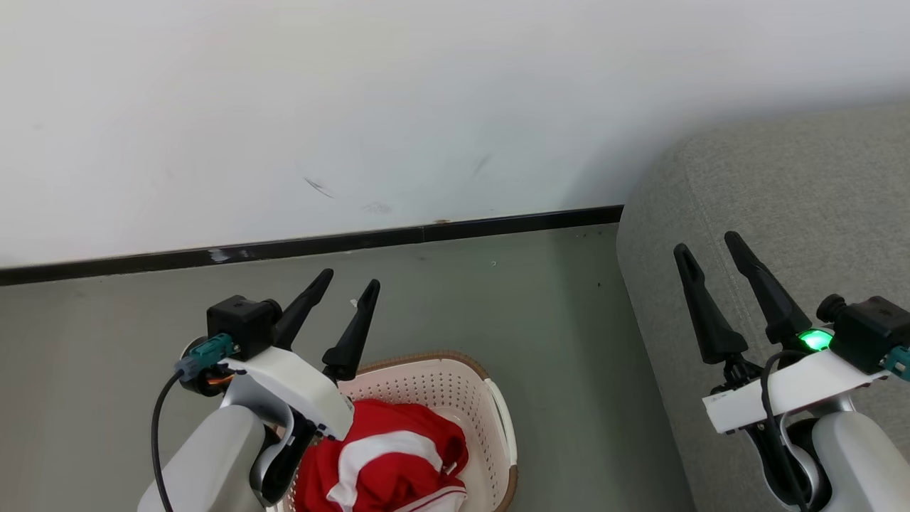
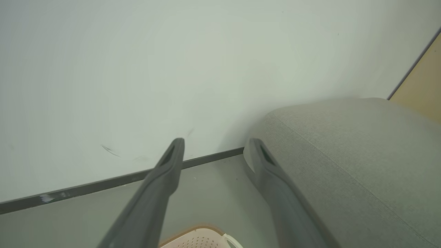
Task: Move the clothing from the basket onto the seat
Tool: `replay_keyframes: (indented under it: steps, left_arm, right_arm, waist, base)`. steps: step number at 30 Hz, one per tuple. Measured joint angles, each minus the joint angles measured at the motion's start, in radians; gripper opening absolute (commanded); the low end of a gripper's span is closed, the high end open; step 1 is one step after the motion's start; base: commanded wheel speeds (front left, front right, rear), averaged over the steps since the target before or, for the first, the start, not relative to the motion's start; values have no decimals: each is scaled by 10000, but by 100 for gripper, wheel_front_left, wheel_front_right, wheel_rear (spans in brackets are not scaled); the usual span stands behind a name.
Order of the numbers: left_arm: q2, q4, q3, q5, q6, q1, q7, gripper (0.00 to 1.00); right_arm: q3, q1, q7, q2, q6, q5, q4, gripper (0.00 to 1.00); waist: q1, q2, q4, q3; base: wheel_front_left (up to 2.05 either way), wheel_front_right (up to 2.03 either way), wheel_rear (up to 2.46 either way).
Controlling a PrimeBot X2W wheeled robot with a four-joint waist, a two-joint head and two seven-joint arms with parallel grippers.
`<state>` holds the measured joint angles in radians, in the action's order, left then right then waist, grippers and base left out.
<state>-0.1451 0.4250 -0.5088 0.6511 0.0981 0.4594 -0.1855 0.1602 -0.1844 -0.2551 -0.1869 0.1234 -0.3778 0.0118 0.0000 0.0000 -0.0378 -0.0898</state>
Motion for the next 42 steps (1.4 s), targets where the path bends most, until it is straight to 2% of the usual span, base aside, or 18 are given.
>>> replay_keyframes:
  steps: [15,34,42]
  left_arm:
    - [-353,-729,405,8,-374,-4,-15,100]
    - [-1365,-1269,2080,-61,-1452,-1259,-564,100]
    - [-1325,-1718,2755,-59,-1891,-2345,-639,100]
  right_arm:
    - [-207,0,0,-52,0,0,-38,100]
    - [-403,166,0,-303,0,15,-23,100]
    - [-796,860,0,-268,0,17,174,100]
  waist:
    - [0,0,219,-73]
    - [0,0,467,238]
    - [0,0,504,385]
  base:
    - [0,0,0]
    - [0,0,0]
    - [0,0,0]
